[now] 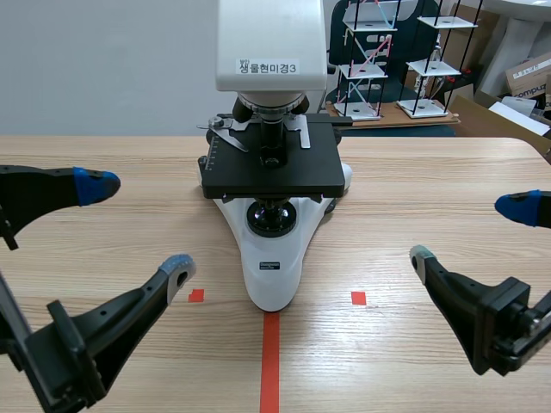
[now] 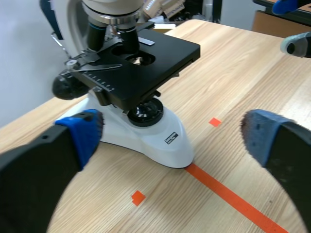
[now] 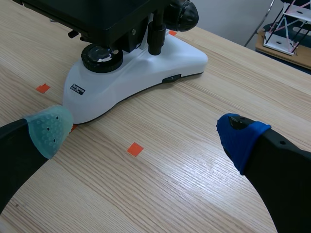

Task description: Return to the home posture

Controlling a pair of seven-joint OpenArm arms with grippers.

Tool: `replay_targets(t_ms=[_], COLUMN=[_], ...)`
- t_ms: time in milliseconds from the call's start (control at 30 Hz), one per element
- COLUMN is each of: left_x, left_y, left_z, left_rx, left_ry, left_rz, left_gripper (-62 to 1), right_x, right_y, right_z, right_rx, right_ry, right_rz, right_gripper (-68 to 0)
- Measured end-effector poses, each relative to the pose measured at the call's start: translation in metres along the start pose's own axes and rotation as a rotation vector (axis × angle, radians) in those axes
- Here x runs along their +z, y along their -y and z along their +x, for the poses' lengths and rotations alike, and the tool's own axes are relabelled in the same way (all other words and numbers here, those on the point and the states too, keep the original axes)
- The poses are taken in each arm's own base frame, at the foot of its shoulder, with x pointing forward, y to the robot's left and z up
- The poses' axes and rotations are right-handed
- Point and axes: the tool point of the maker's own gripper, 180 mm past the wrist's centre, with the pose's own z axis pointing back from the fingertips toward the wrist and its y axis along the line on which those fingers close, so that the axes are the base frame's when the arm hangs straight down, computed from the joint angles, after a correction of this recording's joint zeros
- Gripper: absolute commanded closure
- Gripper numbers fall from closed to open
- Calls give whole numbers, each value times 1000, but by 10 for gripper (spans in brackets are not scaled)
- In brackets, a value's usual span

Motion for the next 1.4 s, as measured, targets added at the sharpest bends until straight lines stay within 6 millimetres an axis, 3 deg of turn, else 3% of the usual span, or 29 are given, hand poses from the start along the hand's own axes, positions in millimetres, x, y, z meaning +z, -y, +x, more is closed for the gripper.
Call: replay_targets(t_ms=[1400], left_x=[3], left_y=[-1], left_z=[-2], left_rx=[7], left_ry=[-5], left_rz=[24], left_gripper=[-623], right_x=[0], right_y=[0], right_z=[0], right_rx=[0], right_ry=[0], right_rz=[0], right_gripper=[-679])
